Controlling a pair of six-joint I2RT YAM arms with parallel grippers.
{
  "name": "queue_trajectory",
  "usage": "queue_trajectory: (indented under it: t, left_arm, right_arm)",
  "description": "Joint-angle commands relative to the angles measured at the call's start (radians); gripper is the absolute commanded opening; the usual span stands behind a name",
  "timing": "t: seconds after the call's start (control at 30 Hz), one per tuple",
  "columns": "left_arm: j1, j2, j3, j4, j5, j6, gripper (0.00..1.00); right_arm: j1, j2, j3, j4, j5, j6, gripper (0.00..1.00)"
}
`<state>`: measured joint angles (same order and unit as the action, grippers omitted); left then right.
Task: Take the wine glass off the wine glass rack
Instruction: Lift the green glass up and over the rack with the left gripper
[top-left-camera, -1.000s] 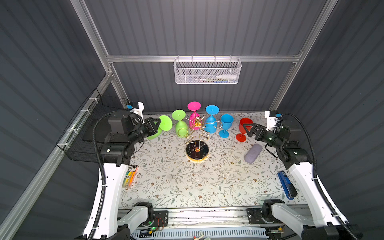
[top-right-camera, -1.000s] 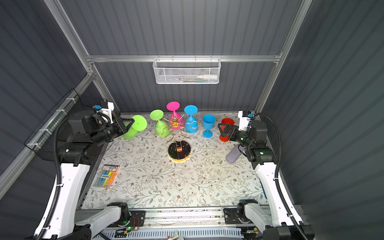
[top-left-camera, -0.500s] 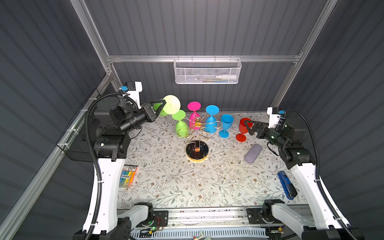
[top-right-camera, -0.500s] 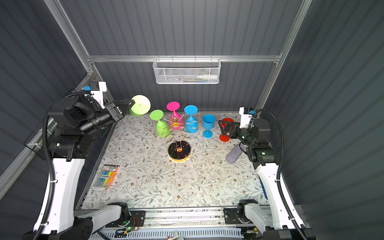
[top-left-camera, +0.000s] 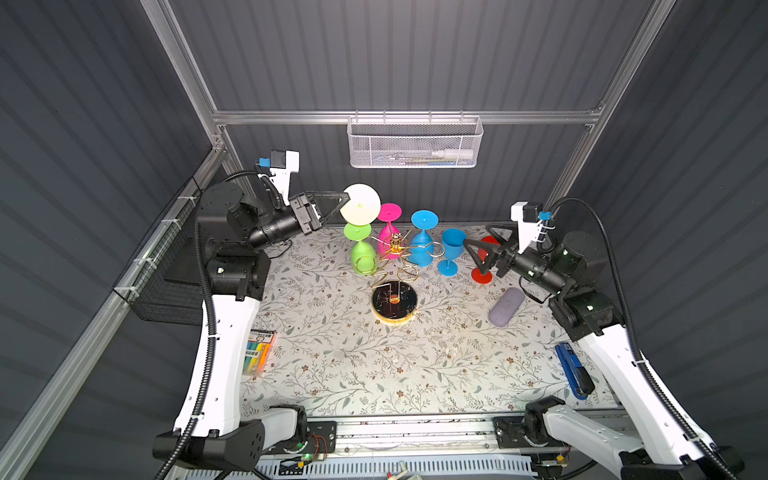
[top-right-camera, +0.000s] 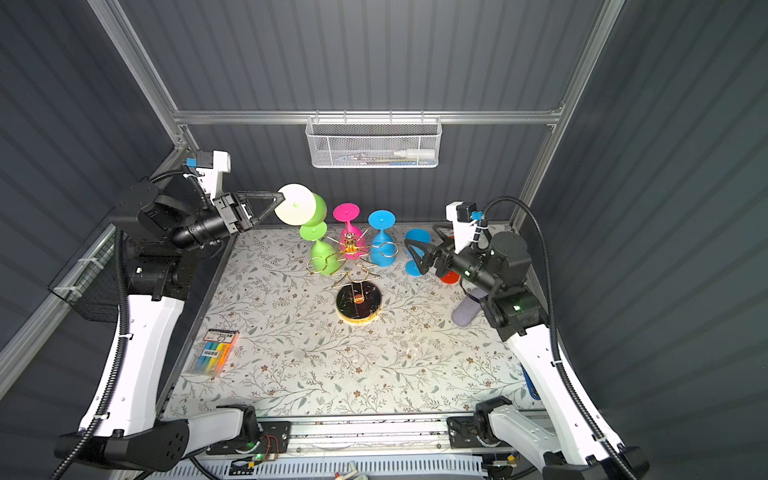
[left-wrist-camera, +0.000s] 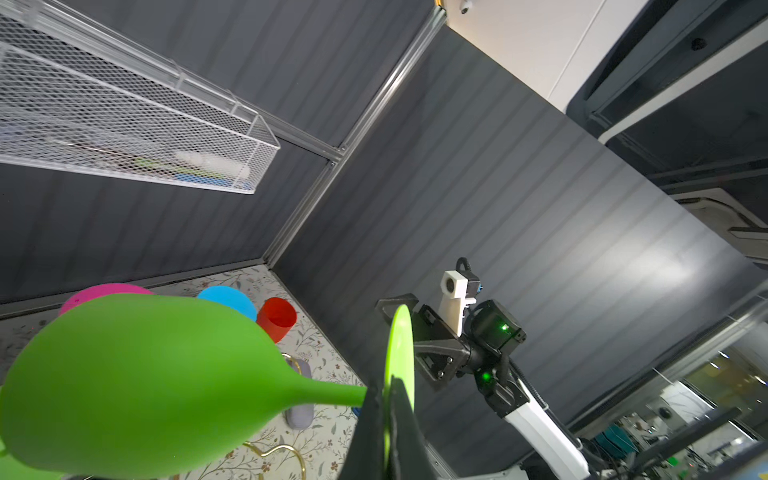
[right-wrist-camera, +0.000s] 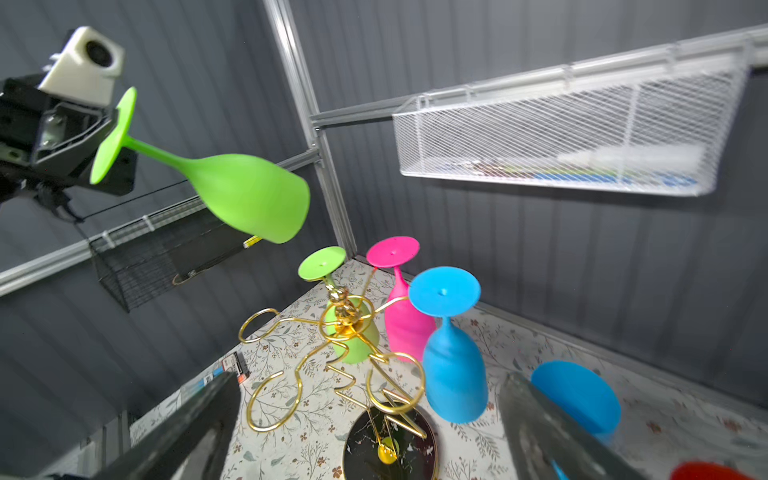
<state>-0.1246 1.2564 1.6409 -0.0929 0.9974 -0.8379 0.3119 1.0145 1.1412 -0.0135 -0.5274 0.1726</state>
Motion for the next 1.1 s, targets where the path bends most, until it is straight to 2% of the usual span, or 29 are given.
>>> queue_trajectory:
  t: [0.0, 0.13, 0.5, 1.07]
  left_arm:
    - [-0.061, 0.022, -0.01, 0.123, 0.067, -0.077, 0.0]
    - [-0.121, 0.062, -0.019, 0.173, 0.096, -0.122, 0.0]
    - [-0.174, 0.093, -0.062, 0.263, 0.111, -0.201, 0.0]
    - [-0.239, 0.106, -0.1, 0.344, 0.123, -0.257, 0.0]
  right_arm:
    - [0.05, 0.002, 0.025, 0.087, -0.007, -0.123, 0.99]
    - [0.112, 0.029, 0.044, 0.114, -0.004, -0.214, 0.99]
    - [0.225, 0.163, 0.128, 0.111, 0.018, -0.383, 0.99]
    - [0.314, 0.356, 0.257, 0.139, 0.071, -0.429, 0.99]
